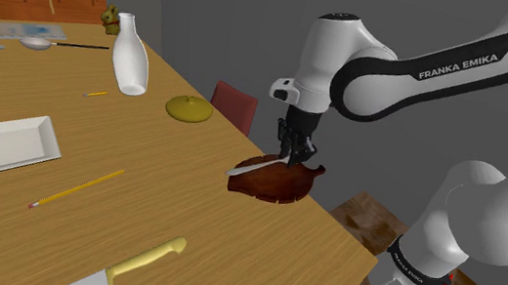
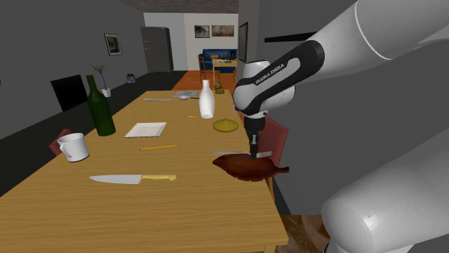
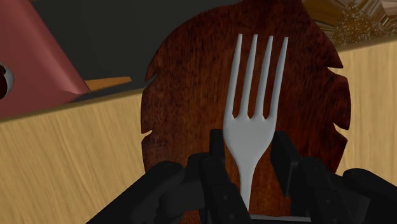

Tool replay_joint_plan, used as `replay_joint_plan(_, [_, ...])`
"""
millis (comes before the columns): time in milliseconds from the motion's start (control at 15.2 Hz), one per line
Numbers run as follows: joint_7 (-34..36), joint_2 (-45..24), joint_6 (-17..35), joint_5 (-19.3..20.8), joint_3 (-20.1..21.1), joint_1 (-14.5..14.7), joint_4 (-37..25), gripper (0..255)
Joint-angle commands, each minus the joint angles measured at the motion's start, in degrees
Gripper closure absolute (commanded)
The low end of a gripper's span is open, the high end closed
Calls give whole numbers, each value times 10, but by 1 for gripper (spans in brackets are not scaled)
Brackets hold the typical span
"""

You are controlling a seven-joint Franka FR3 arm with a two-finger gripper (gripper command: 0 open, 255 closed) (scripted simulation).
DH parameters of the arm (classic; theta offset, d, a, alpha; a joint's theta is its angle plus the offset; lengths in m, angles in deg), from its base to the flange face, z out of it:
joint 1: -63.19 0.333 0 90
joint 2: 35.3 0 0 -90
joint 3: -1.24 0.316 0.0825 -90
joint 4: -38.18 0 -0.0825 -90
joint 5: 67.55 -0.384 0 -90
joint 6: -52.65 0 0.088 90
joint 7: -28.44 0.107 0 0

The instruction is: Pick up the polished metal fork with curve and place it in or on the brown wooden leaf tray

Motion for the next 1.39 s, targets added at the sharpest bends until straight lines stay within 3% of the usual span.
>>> replay_joint_plan(0, [1, -8, 19, 1, 1, 0, 11, 255])
replay_joint_plan(264, [4, -30, 59, 3, 4, -2, 29, 255])
replay_joint_plan(792, [4, -30, 59, 3, 4, -2, 29, 255])
replay_joint_plan(858, [4, -30, 59, 3, 4, -2, 29, 0])
replay_joint_plan(1188, [4, -30, 59, 3, 4, -2, 29, 0])
replay_joint_plan(1320, [2, -6, 13, 0, 2, 0, 7, 0])
